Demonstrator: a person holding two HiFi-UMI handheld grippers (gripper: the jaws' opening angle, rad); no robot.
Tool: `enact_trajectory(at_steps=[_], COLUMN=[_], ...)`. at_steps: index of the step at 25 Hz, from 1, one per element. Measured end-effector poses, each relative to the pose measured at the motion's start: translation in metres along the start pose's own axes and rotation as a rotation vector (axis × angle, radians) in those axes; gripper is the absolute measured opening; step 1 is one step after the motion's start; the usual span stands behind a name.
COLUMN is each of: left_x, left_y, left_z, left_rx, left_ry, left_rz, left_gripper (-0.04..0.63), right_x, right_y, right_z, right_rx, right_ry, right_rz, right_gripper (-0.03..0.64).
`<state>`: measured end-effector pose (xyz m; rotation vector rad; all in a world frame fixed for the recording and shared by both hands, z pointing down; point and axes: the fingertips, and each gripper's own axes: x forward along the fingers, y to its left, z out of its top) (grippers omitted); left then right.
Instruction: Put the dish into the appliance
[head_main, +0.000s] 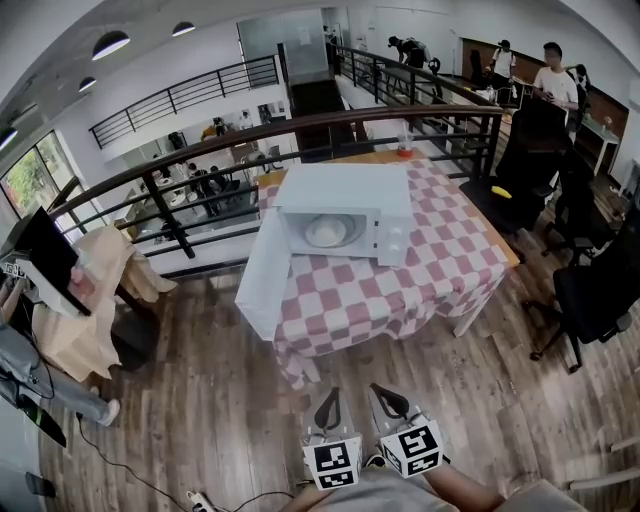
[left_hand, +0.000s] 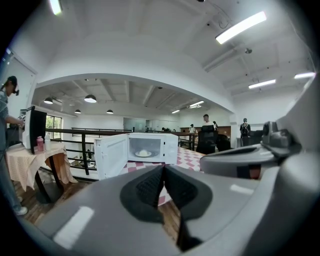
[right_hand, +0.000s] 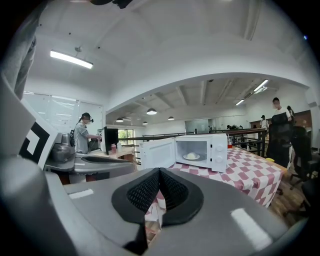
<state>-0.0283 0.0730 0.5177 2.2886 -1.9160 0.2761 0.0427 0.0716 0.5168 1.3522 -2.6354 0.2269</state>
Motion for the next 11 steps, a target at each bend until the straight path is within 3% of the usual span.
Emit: enact_trajectory(at_steps=[11], left_x=[0.0049], left_y=[-0.0087], left_z=[0.0072], left_rx=[0.001], left_ry=[-0.016], left_rz=[-0.014], left_gripper=[0.011], right_x=[-0.0019], right_y=[-0.0075], right_z=[0.0067], right_rx=[-0.012], right_ry=[-0.014], right_rz=[0.003], right_gripper=[0.0])
